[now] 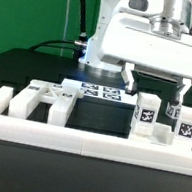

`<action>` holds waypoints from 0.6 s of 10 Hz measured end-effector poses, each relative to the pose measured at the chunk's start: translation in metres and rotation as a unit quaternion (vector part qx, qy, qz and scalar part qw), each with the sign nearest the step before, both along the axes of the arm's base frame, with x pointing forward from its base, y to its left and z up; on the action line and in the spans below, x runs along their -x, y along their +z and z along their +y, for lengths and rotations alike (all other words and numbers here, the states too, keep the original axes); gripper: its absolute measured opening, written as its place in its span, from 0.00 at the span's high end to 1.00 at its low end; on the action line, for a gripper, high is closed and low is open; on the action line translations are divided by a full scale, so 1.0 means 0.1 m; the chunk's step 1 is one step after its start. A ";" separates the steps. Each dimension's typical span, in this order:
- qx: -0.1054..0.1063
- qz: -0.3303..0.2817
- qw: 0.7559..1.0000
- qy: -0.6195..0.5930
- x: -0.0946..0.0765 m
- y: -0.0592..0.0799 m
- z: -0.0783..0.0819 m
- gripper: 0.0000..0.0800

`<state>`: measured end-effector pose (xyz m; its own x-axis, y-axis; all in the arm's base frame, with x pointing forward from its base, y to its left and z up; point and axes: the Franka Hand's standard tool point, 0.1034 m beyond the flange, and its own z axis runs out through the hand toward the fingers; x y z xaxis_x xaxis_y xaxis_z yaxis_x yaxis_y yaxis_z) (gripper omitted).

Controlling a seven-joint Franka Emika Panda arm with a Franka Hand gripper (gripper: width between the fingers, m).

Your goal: Assemble chair

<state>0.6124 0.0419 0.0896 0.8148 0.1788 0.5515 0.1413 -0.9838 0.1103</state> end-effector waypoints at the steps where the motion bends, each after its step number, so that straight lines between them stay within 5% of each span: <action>1: 0.002 0.003 1.000 0.002 -0.02 0.05 -0.02 0.19; 6: 0.018 0.010 1.000 0.012 -0.11 0.28 -0.29 0.19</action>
Offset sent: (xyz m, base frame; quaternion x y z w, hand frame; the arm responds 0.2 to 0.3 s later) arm 0.0045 -0.0197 0.0233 0.0094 -0.0296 -0.0216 0.9993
